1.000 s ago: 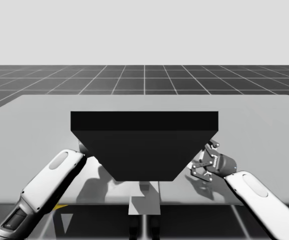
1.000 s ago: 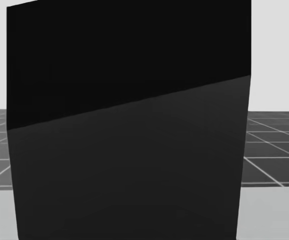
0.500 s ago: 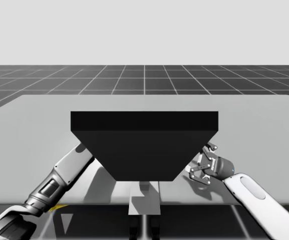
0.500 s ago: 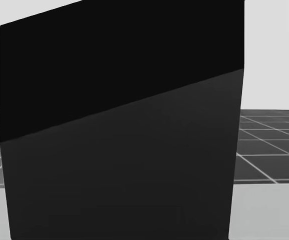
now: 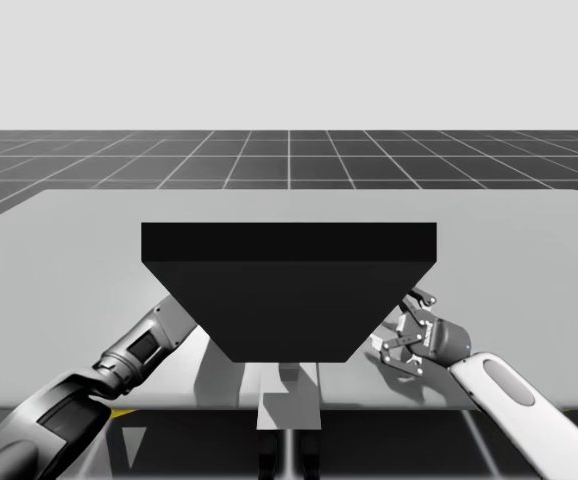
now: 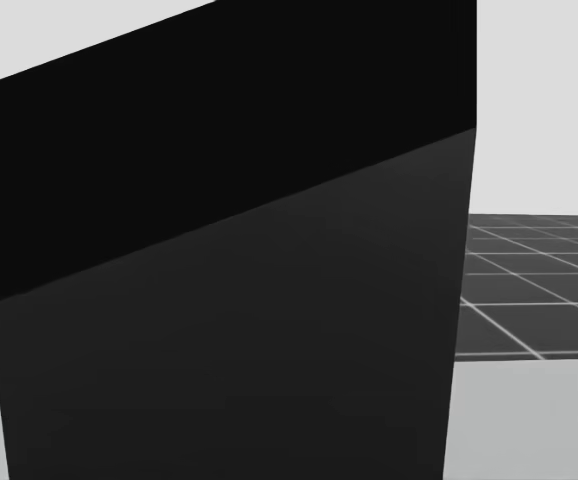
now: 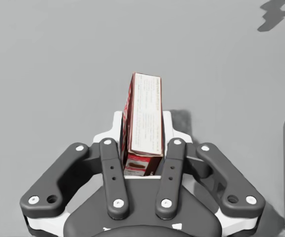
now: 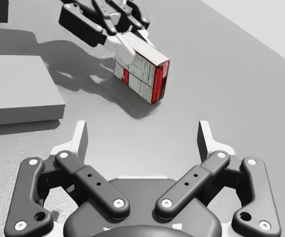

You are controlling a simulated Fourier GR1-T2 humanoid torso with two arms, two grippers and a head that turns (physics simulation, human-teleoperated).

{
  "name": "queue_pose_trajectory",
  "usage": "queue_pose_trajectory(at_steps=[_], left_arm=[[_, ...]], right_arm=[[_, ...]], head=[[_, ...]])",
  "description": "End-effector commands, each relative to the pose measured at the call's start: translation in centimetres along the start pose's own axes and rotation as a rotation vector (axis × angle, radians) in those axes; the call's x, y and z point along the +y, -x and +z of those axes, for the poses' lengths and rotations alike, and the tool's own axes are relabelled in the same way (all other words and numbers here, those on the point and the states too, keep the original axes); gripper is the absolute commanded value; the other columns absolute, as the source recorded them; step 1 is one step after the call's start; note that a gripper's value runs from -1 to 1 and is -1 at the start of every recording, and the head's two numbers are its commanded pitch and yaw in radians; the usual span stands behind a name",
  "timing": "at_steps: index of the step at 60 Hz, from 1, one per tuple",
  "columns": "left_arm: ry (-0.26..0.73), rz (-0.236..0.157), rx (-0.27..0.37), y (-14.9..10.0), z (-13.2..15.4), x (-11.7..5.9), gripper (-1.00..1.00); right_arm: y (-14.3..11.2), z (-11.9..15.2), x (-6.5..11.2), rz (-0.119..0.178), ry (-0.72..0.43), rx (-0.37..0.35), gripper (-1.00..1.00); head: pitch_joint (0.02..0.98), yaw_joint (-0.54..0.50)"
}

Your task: Reach around the screen and pick up the object behind it.

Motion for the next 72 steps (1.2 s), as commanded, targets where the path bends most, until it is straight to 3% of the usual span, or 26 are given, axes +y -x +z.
queue_pose_trajectory(at_steps=[1, 19, 43, 56, 65, 66, 72], left_arm=[[0.013, 0.01, 0.008, 0.9, 0.2, -0.3, 0.99], [-0.081, -0.019, -0.009, 0.6, 6.0, -1.0, 1.0], [-0.249, -0.088, 0.021, 0.8, 16.7, -4.4, 1.0], [-0.36, -0.173, 0.036, -1.7, 22.7, -6.2, 1.0], [-0.431, -0.266, 0.04, -5.2, 26.2, -7.4, 1.0], [-0.447, -0.291, 0.036, -6.2, 26.8, -7.7, 1.0], [-0.49, -0.353, 0.006, -9.1, 28.3, -8.3, 1.0]], right_arm=[[-0.8, 0.2, 0.0, 0.005, 0.001, -0.169, -1.0], [-0.8, 0.4, 0.0, 0.005, 0.008, -0.174, -1.0], [-0.9, 0.6, -0.1, 0.008, 0.019, -0.184, -1.0], [-0.7, 0.9, -0.2, 0.006, 0.031, -0.185, -1.0], [-0.6, 1.1, -0.3, 0.005, 0.036, -0.186, -1.0], [-0.6, 1.1, -0.3, 0.005, 0.038, -0.187, -1.0], [-0.6, 1.1, -0.4, 0.009, 0.052, -0.196, -1.0]], head=[[0.209, -0.07], [0.206, -0.07], [0.198, -0.03], [0.193, -0.04], [0.191, -0.04], [0.191, -0.04], [0.189, -0.04]])
